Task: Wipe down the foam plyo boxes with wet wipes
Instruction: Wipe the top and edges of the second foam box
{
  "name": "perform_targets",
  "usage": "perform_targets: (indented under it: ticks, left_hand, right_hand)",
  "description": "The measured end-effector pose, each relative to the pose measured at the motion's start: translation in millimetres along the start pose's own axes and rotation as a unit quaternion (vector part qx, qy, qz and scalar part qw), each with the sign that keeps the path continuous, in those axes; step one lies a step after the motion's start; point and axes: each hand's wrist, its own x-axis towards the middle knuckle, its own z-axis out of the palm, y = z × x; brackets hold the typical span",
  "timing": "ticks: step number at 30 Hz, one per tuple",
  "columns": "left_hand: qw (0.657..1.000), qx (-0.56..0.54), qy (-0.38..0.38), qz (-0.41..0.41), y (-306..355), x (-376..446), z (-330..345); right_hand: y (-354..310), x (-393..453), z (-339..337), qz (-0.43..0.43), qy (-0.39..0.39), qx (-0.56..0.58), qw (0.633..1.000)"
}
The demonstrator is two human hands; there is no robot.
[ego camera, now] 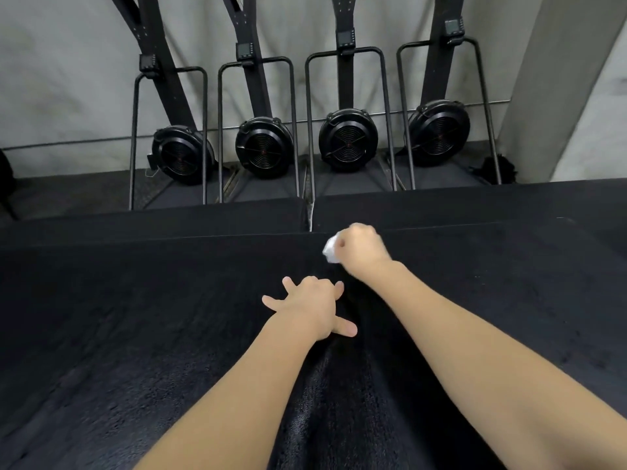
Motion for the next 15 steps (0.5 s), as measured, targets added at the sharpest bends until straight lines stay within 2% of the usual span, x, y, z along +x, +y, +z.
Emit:
perform_targets:
  ticks: [3,8,10,12,15]
  left_hand:
    - [1.000,0.018,0.007,0.002,-2,1,2]
    - [1.000,0.012,0.007,-0.003,-1,2,3]
    - [1.000,0.003,0.007,-0.006,-1,2,2]
    - [1.000,-0.010,0.004,-0.007,-1,2,0]
    - [1.000,-0.012,0.002,-0.008,1,2,0]
  right_hand:
    - [-5,-9,1,-0.053,-0.013,0.001,0.998]
    - [97,6,-48,0.049,0.098,-0.060,0.992]
    - [131,2,-61,0.071,0.117,-0.069,0.988]
    - [134,-5,-59,0.056,0.110,-0.060,0.990]
    - [98,-36,-41,-0.021,0.080,-0.042,0.996]
